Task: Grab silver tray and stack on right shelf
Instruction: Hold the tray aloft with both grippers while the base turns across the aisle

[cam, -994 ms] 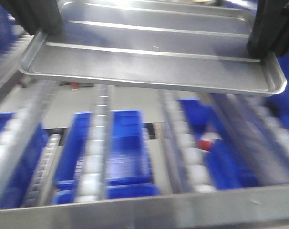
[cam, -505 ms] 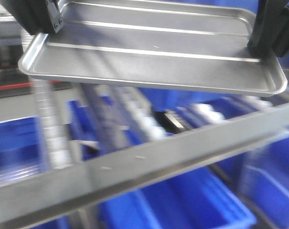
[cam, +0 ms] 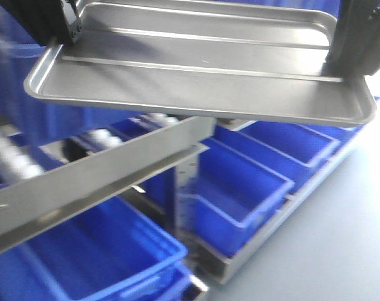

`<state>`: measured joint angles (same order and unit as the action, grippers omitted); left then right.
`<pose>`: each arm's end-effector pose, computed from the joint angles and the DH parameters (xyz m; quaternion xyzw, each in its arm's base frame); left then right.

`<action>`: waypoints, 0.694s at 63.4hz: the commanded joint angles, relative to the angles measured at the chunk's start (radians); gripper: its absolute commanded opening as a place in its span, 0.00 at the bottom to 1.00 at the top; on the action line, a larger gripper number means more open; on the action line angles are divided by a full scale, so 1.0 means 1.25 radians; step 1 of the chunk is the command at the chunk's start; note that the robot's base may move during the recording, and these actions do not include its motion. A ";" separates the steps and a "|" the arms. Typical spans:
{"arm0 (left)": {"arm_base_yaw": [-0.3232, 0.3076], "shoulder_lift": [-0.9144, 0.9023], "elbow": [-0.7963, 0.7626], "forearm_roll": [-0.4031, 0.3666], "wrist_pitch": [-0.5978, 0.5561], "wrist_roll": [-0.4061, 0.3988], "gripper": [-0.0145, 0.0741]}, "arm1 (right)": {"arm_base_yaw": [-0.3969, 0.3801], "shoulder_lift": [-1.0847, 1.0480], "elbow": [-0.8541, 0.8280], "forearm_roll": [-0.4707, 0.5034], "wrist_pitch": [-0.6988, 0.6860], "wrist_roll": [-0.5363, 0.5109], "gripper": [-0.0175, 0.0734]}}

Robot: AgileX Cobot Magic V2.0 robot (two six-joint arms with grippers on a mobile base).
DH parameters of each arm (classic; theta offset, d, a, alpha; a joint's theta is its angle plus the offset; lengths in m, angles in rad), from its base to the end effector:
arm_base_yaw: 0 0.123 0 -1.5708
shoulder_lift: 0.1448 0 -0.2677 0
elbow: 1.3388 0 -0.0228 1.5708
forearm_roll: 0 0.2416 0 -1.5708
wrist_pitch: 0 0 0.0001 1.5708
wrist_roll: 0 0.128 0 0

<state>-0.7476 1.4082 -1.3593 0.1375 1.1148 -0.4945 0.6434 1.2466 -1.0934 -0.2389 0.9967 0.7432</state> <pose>0.2281 -0.1899 0.3110 0.1362 0.9578 -0.0874 0.2376 0.2210 0.1339 0.2844 0.0105 0.9617 0.0725 0.2642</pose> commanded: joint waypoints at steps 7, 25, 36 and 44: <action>-0.005 -0.026 -0.023 0.026 0.002 0.013 0.06 | -0.001 -0.026 -0.029 -0.049 -0.017 -0.017 0.25; -0.005 -0.026 -0.023 0.026 0.002 0.013 0.06 | -0.001 -0.026 -0.029 -0.049 -0.017 -0.017 0.25; -0.005 -0.026 -0.023 0.026 0.002 0.013 0.06 | -0.001 -0.026 -0.029 -0.049 -0.017 -0.017 0.25; -0.005 -0.026 -0.023 0.026 0.002 0.013 0.06 | -0.001 -0.026 -0.029 -0.049 -0.017 -0.017 0.25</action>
<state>-0.7476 1.4082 -1.3593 0.1375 1.1148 -0.4945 0.6434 1.2466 -1.0934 -0.2389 1.0003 0.7432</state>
